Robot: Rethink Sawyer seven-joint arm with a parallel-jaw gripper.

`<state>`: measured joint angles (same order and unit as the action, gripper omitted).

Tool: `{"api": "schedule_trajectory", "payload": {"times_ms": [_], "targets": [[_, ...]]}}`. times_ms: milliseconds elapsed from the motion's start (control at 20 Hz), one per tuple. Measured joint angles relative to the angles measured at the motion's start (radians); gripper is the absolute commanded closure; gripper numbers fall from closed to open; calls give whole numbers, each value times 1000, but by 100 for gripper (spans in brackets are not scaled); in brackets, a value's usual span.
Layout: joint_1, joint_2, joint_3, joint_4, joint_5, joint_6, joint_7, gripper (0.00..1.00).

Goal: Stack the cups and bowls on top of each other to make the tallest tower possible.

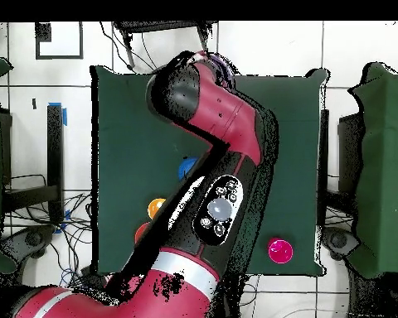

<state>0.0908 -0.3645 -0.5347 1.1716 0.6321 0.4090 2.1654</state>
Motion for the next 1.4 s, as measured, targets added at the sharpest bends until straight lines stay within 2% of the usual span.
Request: {"api": "schedule_trajectory", "payload": {"times_ms": [550,1400], "targets": [[51,-42,4,121,48,-31,0,0],[61,-40,45,149,122,-96,0,0]]}}
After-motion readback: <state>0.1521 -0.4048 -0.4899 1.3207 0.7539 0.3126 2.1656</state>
